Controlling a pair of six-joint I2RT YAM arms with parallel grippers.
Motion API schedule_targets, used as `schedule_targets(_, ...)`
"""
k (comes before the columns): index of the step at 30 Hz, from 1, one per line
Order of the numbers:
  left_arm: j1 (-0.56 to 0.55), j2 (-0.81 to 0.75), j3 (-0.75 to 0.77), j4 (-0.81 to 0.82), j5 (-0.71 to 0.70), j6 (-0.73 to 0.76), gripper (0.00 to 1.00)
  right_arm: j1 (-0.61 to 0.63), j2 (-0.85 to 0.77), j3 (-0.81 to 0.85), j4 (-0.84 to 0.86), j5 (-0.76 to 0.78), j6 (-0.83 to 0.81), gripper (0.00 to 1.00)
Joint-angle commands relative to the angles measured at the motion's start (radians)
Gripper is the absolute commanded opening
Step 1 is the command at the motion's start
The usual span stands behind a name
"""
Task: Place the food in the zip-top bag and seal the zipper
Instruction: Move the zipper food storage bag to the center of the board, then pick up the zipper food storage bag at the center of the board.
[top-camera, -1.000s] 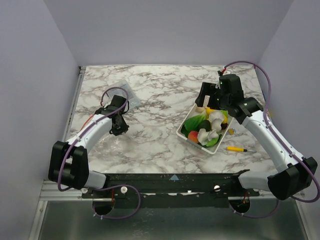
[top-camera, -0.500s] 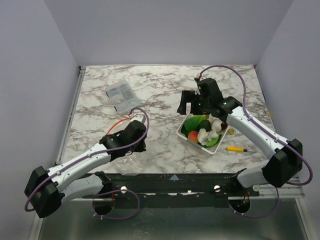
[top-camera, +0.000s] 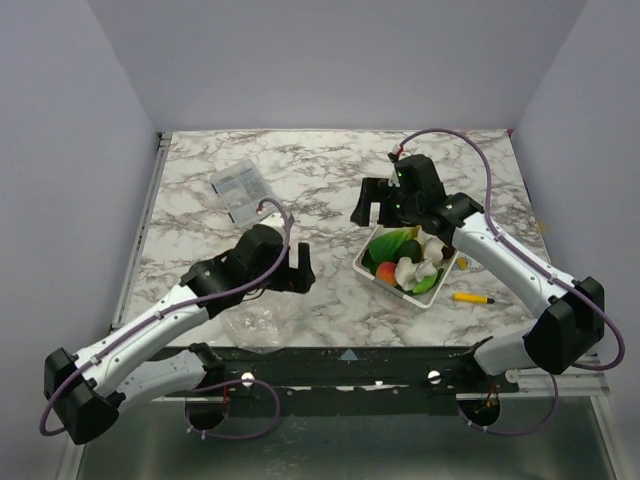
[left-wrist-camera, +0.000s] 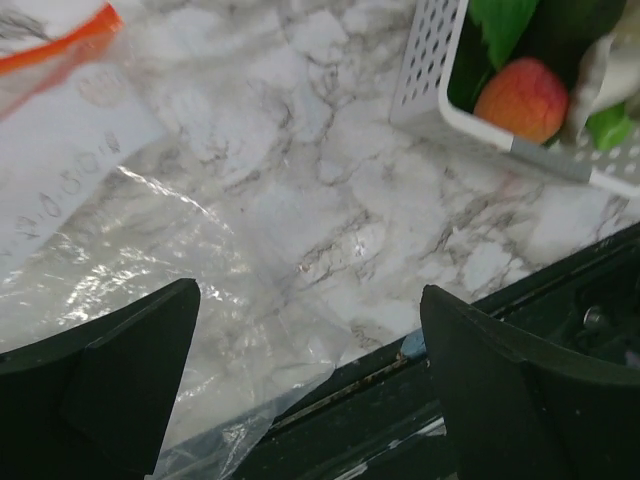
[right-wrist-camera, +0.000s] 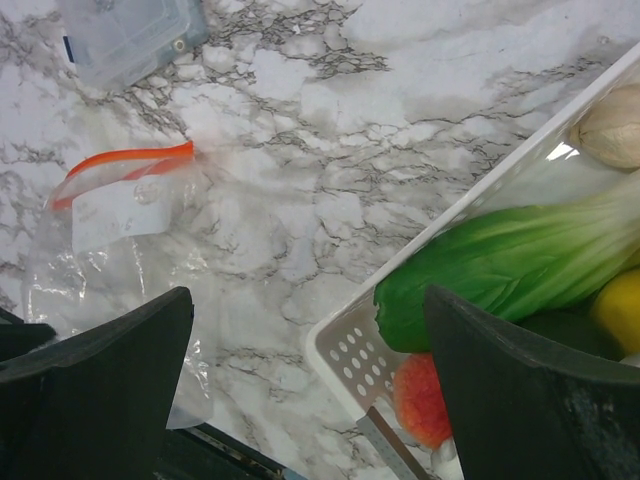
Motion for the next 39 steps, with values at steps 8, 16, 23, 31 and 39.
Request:
schedule_targets(8, 0.381, -0.005, 0.221, -0.194, -0.009, -0.062, 0.94, 0.227, 0.208, 0.052, 0.142, -0.020, 0.105, 1.00)
schedule_targets(16, 0.449, -0.036, 0.294, -0.081, -0.091, 0.030, 0.94, 0.306, 0.401, 0.021, 0.391, -0.050, 0.197, 0.98)
schedule_targets(23, 0.450, 0.042, 0.396, -0.021, -0.059, 0.164, 0.93, 0.337, 0.512, 0.027, 0.493, -0.065, 0.198, 0.81)
schedule_targets(31, 0.449, 0.049, 0.292, 0.070, -0.055, 0.261, 0.92, 0.383, 0.559, 0.027, 0.553, 0.002, 0.206, 0.80)
schedule_targets(39, 0.449, -0.012, 0.238, 0.101, -0.031, 0.301, 0.92, 0.391, 0.568, -0.018, 0.643, 0.022, 0.206, 0.45)
